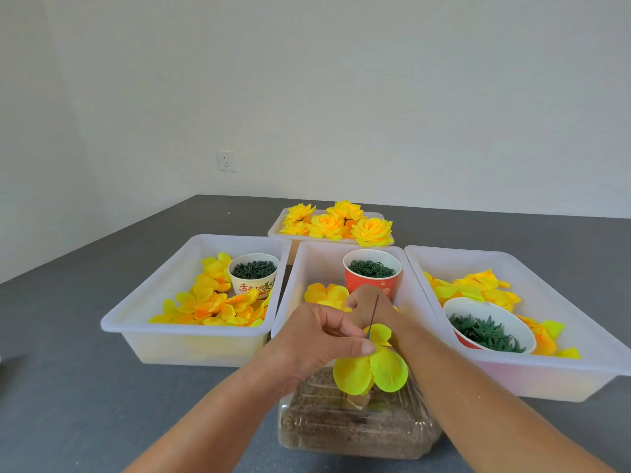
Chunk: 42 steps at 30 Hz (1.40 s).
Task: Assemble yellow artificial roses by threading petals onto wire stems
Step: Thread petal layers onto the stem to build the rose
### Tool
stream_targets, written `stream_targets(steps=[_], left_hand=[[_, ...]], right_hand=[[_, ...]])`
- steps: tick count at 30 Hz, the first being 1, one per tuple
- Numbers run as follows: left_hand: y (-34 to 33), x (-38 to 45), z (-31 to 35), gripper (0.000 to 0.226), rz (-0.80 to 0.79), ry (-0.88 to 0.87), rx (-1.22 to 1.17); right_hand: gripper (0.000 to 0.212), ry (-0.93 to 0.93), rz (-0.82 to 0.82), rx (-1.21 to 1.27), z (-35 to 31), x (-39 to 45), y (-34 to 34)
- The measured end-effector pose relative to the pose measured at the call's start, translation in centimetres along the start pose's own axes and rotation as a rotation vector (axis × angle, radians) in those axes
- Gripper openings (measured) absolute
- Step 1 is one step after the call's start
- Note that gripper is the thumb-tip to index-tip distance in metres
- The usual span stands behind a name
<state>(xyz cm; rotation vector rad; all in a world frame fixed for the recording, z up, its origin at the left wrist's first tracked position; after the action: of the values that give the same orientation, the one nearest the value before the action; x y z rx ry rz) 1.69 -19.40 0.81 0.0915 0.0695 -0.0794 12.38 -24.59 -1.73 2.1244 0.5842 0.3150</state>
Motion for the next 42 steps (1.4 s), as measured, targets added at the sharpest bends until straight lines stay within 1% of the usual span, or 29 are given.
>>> stream_targets(steps=[1,2,4,6,10,15,17,18,21,23,25,26,27,28,30,32,33,34,35,36,37,39,40,42], left_hand=[[0.0,0.0,0.0,0.016,0.002,0.002,0.002],[0.0,0.0,-0.1,0.014,0.003,0.003,0.007],[0.1,0.0,0.0,0.012,0.007,0.002,0.015],[0.1,-0.1,0.0,0.013,0.015,0.003,0.02],[0.2,-0.1,0.0,0.018,0.034,0.01,0.034],[0.3,0.1,-0.3,0.015,0.034,0.019,0.039],[0.3,0.1,-0.3,0.011,0.029,0.019,0.048],[0.3,0.1,-0.3,0.011,0.027,0.019,0.053],[0.3,0.1,-0.3,0.02,0.026,0.016,0.051],[0.3,0.0,-0.3,0.023,0.025,0.008,0.049],[0.3,0.0,-0.3,0.025,0.022,0.003,0.047],[0.3,0.1,-0.3,0.026,0.022,0.002,0.046],[0.4,0.1,-0.3,0.027,0.023,0.004,0.046],[0.4,0.2,-0.3,0.028,0.025,0.009,0.047],[0.3,0.2,-0.2,0.027,0.029,0.02,0.048],[0.2,0.2,-0.1,0.022,0.026,0.027,0.037],[0.2,0.2,-0.1,0.021,0.02,0.028,0.032],[0.2,0.2,-0.1,0.02,0.013,0.029,0.031],[0.1,0.2,-0.1,0.019,0.005,0.031,0.032],[0.2,0.3,-0.2,0.018,-0.001,0.034,0.032],[0.2,0.3,-0.3,0.017,-0.005,0.038,0.03],[0.2,0.4,-0.4,0.012,-0.014,0.042,0.018],[0.1,0.4,-0.5,0.009,-0.021,0.043,0.019],[0.0,0.3,-0.5,0.01,-0.032,0.044,0.022]], right_hand=[[0.042,-0.017,0.056,0.013,0.6,0.5,0.6],[0.041,-0.018,0.092,0.075,1.0,0.7,1.1],[0.034,-0.05,0.168,0.185,2.5,0.3,2.1],[0.032,-0.074,0.208,0.185,3.5,-0.1,2.8],[0.034,-0.106,0.25,0.143,5.0,-0.1,3.5],[0.048,-0.14,0.271,0.022,5.5,-0.2,4.0],[0.047,-0.194,0.303,0.063,6.2,-0.1,4.1],[0.043,-0.236,0.33,0.151,6.9,-0.1,4.0],[0.024,-0.376,0.396,0.609,8.8,-0.4,2.6],[0.02,-0.412,0.395,0.863,9.0,-0.4,1.6],[0.019,-0.433,0.367,1.004,9.0,-0.1,0.8],[0.018,-0.449,0.351,1.006,9.0,-0.1,0.6],[0.017,-0.461,0.345,0.938,9.2,-0.2,0.7],[0.016,-0.462,0.346,0.781,9.3,-0.3,1.4],[0.009,-0.388,0.339,0.345,8.5,-0.6,3.4],[0.002,-0.26,0.269,-0.167,6.2,-0.6,4.8],[0.012,-0.197,0.246,-0.411,5.0,-0.5,5.0],[0.022,-0.137,0.241,-0.59,3.8,-0.2,4.9],[0.029,-0.073,0.259,-0.677,2.6,0.2,4.9],[0.036,-0.002,0.271,-0.689,1.4,0.7,4.6],[0.042,0.087,0.243,-0.671,0.3,1.6,3.7],[0.054,0.222,0.065,-0.598,-0.6,3.4,0.5],[0.055,0.242,-0.031,-0.557,-0.5,4.1,-1.1],[0.048,0.234,-0.14,-0.47,0.1,4.9,-3.4]])
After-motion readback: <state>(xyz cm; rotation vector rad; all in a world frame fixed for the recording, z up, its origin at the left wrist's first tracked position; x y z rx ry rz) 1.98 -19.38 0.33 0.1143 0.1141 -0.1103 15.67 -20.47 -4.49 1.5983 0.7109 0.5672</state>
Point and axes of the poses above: each hand's wrist, its own x-axis towards the middle knuckle, its own y-axis out of the back of the hand, z = x × y, the point moved 10 cm from there along x, towards the middle knuckle, and after that the axes turned 7 degrees about y, right-handed, at the moved point
